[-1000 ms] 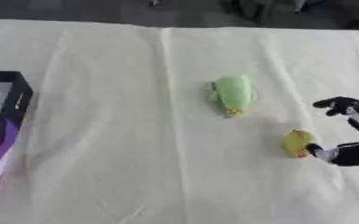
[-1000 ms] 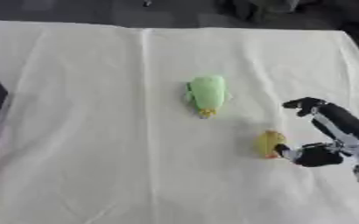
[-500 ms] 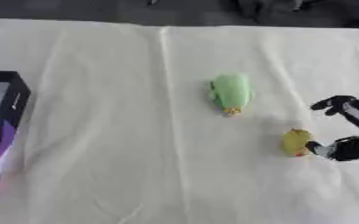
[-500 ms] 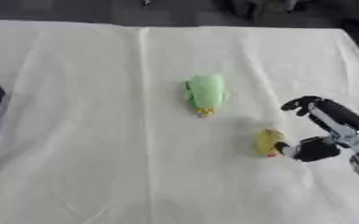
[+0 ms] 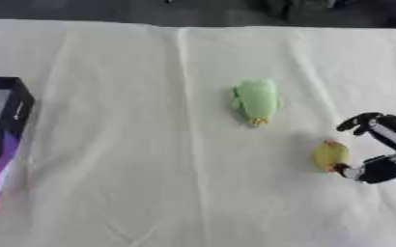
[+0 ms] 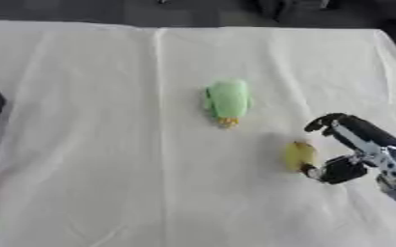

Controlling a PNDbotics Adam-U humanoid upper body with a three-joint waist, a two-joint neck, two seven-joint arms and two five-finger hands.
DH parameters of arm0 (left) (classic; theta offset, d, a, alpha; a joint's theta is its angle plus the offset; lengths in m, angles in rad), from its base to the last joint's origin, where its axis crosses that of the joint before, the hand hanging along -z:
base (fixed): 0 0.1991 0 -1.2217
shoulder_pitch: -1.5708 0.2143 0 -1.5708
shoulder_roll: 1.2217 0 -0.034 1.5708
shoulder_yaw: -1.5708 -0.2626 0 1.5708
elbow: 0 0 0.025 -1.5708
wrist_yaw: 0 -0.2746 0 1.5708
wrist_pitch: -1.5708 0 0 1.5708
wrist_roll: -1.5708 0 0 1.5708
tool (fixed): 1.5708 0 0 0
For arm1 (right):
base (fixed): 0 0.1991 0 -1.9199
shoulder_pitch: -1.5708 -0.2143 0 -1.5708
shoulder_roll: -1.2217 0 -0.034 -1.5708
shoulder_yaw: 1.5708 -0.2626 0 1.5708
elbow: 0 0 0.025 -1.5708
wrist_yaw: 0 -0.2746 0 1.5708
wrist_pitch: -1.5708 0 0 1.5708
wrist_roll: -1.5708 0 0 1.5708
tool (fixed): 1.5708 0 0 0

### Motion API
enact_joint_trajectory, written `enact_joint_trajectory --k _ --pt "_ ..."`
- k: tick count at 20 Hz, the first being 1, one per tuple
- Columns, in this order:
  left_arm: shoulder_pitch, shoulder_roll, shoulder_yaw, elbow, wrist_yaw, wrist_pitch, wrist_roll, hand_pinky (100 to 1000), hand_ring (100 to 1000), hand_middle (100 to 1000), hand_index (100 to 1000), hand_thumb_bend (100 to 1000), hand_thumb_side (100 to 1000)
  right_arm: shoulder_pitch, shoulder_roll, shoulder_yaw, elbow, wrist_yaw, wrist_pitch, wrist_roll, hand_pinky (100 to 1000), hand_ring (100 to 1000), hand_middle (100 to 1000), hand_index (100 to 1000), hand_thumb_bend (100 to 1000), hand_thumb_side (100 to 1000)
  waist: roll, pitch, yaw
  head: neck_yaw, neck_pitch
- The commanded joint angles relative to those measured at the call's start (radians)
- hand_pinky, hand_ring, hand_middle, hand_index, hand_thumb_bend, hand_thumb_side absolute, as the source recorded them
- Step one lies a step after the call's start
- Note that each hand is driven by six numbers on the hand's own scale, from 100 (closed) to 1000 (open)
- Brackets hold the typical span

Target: Pick up the objects with one hand, pass them to the other hand, and then place them into the box on the other side of the table.

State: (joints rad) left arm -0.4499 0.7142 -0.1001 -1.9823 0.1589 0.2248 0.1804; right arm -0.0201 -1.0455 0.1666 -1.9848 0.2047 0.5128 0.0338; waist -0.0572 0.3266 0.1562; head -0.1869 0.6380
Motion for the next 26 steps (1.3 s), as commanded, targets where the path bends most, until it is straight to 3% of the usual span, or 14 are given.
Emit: enact_joint_trajectory --k 1,10,18,26 --pt "-0.015 0.025 0.004 -0.018 -0.002 -0.002 -0.005 914 894 741 828 629 568 -0.014 -0.023 0.001 -0.015 0.02 0.028 0.0 905 818 795 790 388 100 0.004 -0.013 0.002 -0.004 -0.012" --pt "-0.018 0.021 0.002 -0.018 -0.004 -0.005 -0.006 913 891 731 822 622 570 -0.029 -0.012 0.033 -0.015 0.04 0.082 0.008 902 810 777 771 318 100 0.005 -0.007 0.011 -0.005 -0.014" --pt "-0.018 0.018 0.001 -0.018 -0.006 -0.005 -0.007 911 886 715 813 618 569 -0.035 -0.007 0.056 -0.015 0.027 0.092 0.024 876 739 681 674 110 100 0.006 -0.006 0.014 -0.003 -0.01" --pt "-0.016 0.021 0.003 -0.018 -0.008 -0.008 -0.006 903 878 715 805 614 567 -0.046 0.002 0.049 -0.015 0.008 0.031 0.031 852 668 568 554 100 100 0.008 -0.008 0.013 0.001 -0.008"
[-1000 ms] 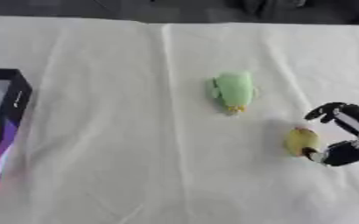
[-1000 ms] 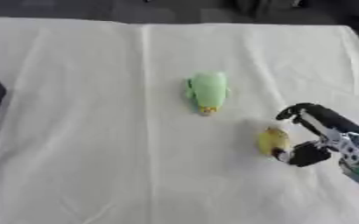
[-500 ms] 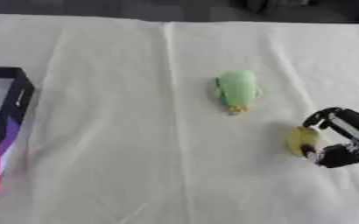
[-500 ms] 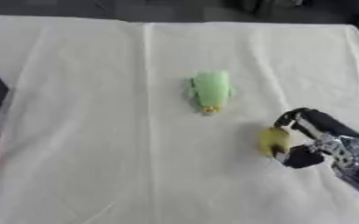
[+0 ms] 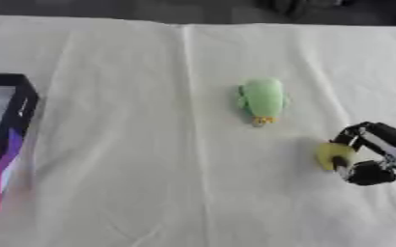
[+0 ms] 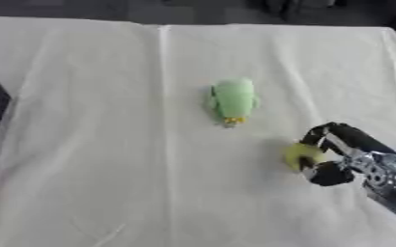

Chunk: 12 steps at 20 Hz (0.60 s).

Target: Pick up the objects with one hand, pass them to the other hand, and then place them into the box on the other side of the table.

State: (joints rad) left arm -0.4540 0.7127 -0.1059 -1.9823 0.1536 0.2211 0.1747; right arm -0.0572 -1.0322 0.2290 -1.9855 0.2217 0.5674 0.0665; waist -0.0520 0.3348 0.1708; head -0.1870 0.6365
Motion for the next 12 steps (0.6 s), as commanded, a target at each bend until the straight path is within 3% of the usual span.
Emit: enact_joint_trajectory --k 1,7,12 --pt "-0.013 0.023 0.008 -0.018 -0.002 -0.004 0.0 903 878 720 804 614 567 -0.012 -0.01 -0.018 -0.014 -0.01 -0.035 -0.01 849 664 563 548 100 100 0.003 -0.017 -0.003 0.003 -0.007" --pt "-0.012 0.027 0.009 -0.018 -0.004 -0.005 0.0 896 870 730 799 615 561 -0.054 0.011 -0.07 -0.014 -0.008 -0.107 -0.089 829 629 555 535 100 100 0.008 -0.023 -0.01 0.015 -0.005" --pt "-0.023 0.026 0.007 -0.018 0.008 0.0 -0.001 895 895 765 816 615 561 -0.159 0.052 -0.105 -0.014 0.035 -0.185 -0.167 830 601 557 537 100 100 0.014 -0.031 -0.017 0.03 -0.002"
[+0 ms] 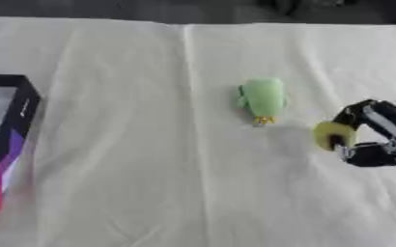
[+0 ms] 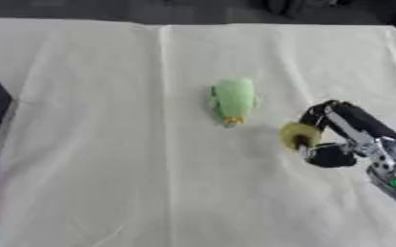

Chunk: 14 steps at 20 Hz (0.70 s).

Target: Pick up the objects with one hand, pass them to the other hand, and then place them into the box on the other side of the table.

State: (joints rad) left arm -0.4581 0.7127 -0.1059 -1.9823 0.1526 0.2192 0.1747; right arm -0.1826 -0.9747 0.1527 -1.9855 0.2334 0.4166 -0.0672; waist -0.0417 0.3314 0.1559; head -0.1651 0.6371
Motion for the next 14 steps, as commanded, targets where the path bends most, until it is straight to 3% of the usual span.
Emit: enact_joint_trajectory --k 1,8,14 --pt "-0.022 0.025 0.006 -0.018 0.012 0.004 -0.002 894 902 772 817 614 562 -0.056 0.005 -0.03 -0.015 0.038 -0.05 -0.049 823 591 556 536 100 100 0.005 -0.03 -0.003 0.011 -0.002" --pt "-0.051 0.022 -0.011 -0.017 0.063 0.046 -0.026 894 914 780 816 605 564 -0.206 0.065 0.033 -0.015 0.142 -0.156 -0.155 827 596 549 530 100 100 0.013 -0.043 -0.006 0.033 -0.005" --pt "-0.127 0.037 -0.067 -0.017 0.118 0.086 -0.096 891 911 782 818 592 567 -0.33 0.121 0.113 -0.015 0.23 -0.244 -0.244 827 605 546 526 100 100 0.019 -0.053 -0.01 0.049 -0.005"
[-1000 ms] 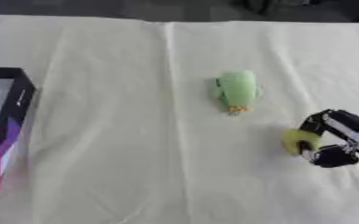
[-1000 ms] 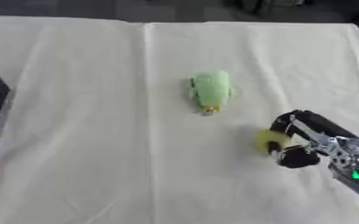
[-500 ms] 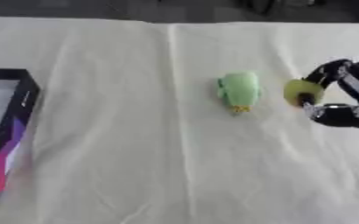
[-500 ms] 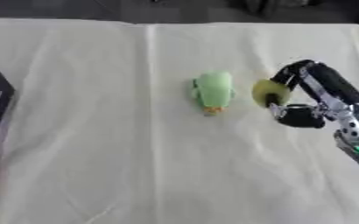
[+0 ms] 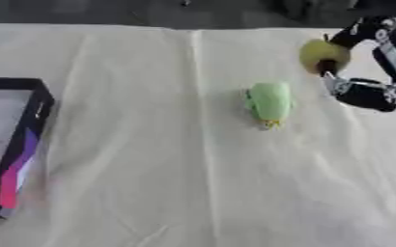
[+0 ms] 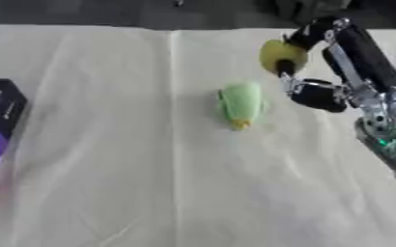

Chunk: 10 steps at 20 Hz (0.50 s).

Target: Pick up the objects with one hand, pass them to the other hand, and then place them into the box on the other side of the table.

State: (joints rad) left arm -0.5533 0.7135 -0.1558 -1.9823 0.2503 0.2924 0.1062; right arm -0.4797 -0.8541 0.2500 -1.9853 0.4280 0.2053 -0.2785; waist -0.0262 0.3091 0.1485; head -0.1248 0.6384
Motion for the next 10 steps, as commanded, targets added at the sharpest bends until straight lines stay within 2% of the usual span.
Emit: enact_joint_trajectory --k 1,5,10 --pt "-0.045 0.039 -0.034 -0.017 0.029 0.02 -0.042 891 911 784 819 590 569 -0.045 0.012 0.026 -0.015 0.05 -0.047 -0.047 824 603 545 526 100 100 0.004 -0.032 -0.004 0.014 -0.006" --pt "-0.096 0.044 -0.109 -0.018 0.048 0.052 -0.1 889 911 786 820 592 551 -0.071 0.059 0.066 -0.015 0.109 -0.106 -0.069 820 596 545 526 100 100 0.006 -0.033 -0.008 0.03 -0.008" --pt "-0.146 0.019 -0.177 -0.018 -0.006 0.029 -0.175 882 909 792 829 591 415 -0.112 0.114 0.098 -0.015 0.171 -0.176 -0.045 817 588 547 527 100 100 0.006 -0.034 -0.013 0.045 -0.008"
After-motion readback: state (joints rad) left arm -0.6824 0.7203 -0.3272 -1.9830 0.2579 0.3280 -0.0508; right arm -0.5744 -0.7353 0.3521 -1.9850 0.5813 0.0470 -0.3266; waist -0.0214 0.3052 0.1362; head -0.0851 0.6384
